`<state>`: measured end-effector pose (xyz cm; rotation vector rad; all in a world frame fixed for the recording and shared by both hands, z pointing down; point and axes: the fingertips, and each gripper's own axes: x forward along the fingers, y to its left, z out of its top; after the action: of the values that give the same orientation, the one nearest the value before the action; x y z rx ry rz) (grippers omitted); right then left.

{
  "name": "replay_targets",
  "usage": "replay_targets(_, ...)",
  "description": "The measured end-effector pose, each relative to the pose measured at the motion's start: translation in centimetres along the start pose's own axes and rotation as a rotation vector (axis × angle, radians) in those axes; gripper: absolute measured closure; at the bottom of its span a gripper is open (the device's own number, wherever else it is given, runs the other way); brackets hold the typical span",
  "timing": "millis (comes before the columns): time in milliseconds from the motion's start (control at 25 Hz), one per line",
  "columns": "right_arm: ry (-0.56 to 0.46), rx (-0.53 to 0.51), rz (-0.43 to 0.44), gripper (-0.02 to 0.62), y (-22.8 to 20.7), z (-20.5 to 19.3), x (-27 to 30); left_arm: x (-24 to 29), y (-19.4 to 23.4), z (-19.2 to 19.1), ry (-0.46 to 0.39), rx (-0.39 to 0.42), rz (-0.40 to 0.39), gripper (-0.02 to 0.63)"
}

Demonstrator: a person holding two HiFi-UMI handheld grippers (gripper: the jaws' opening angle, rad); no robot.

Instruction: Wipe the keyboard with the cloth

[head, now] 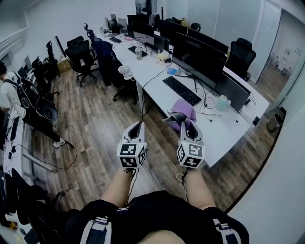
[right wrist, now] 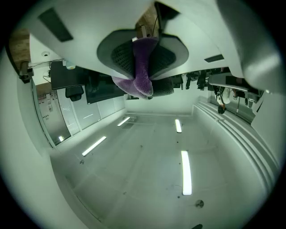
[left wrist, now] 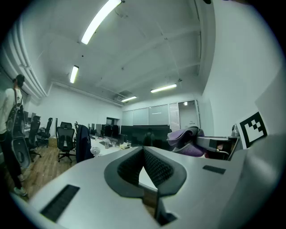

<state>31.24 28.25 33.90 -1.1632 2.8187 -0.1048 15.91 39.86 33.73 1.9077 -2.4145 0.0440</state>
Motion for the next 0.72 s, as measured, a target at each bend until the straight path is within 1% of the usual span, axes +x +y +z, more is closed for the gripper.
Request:
replay_targets(280, -0.004, -0.025, 0.003, 0.503, -2.0, 0.0, 0.2, 1.2, -1.9, -0.1, -0.006, -0.001, 0.011, 0.594)
replay_targets(440, -0.009, -0.016, 0.015, 0.5, -3.2, 0.0, 0.0, 1.5, -2.9, -0.6, 0.0, -0.006, 0.021, 0.594)
replay_targets(720, -0.014, -0.007, 0.013, 0.5, -5.0, 0.0, 0.4, 3.0, -4.5, -0.8, 0.012, 0.008, 0.011, 0.594)
